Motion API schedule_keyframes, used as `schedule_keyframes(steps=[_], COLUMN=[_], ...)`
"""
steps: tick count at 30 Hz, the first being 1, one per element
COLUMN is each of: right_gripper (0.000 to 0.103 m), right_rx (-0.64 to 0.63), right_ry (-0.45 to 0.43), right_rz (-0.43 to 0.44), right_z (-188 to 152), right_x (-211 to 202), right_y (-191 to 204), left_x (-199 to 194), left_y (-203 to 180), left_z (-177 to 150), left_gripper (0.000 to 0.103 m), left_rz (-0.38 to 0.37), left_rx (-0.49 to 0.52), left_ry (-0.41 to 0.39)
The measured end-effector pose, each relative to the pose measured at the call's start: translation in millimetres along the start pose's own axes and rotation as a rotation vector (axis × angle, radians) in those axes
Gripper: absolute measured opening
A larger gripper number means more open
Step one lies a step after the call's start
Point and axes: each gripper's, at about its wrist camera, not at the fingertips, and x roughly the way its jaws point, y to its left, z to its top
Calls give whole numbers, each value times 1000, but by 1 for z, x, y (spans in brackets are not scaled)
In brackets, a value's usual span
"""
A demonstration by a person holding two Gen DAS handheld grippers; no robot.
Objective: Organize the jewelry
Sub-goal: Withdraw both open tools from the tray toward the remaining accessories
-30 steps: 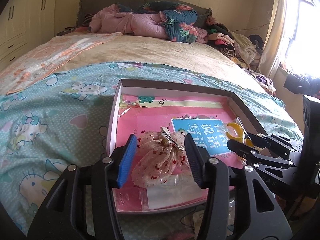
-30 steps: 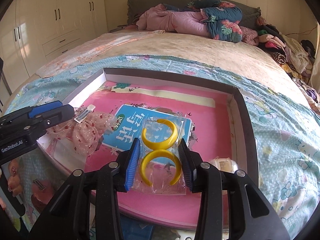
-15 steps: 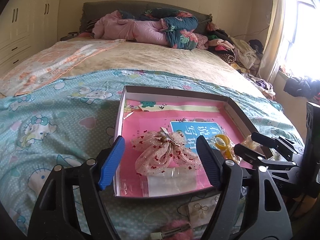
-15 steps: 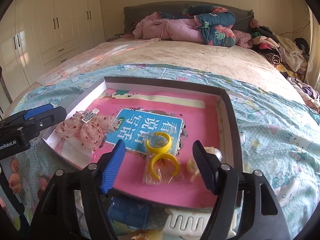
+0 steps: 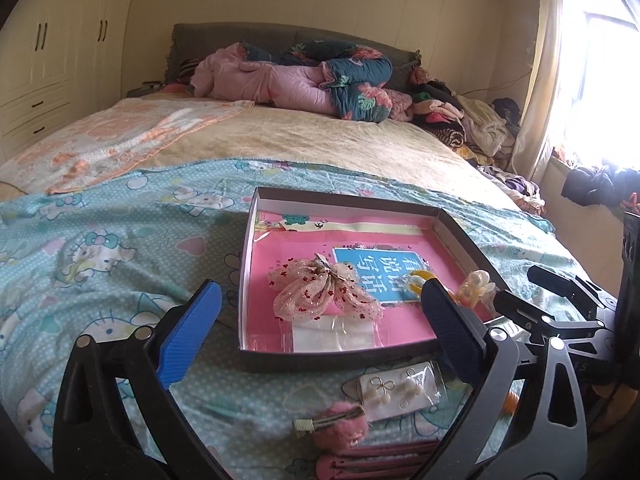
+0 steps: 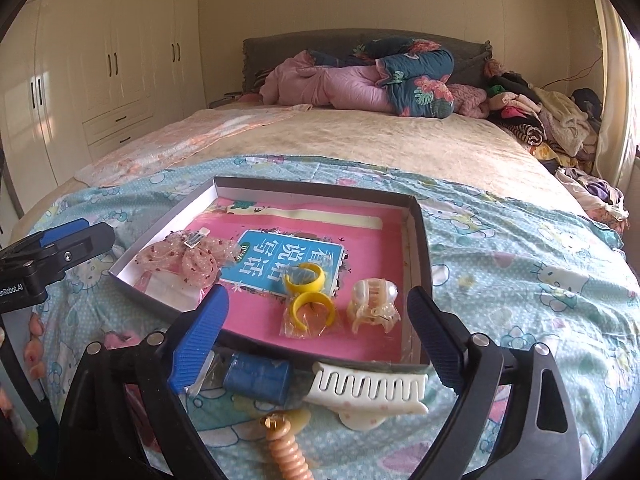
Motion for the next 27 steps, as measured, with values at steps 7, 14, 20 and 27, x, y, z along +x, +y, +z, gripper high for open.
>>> schedule_keyframes(steps=[7, 14, 20, 27], right_gripper=[89, 89, 89, 89], right_rx=[-19, -31, -39, -68], right_ry=[-15, -12, 2, 16], right_rz=[-5, -5, -5, -3], right_z=[-10, -19, -30, -41], right_x=[-21, -33, -40, -46], right_y=[4, 9, 15, 25], left_x=[-19, -31, -38, -40], left_y=[-2, -4, -4, -3], left_z=[-7, -17, -27, -37], left_gripper=[91, 91, 91, 91], left_rz=[-4, -5, -9, -29], left_rx=[21, 35, 38, 27], left_ry=[-29, -35, -27, -3])
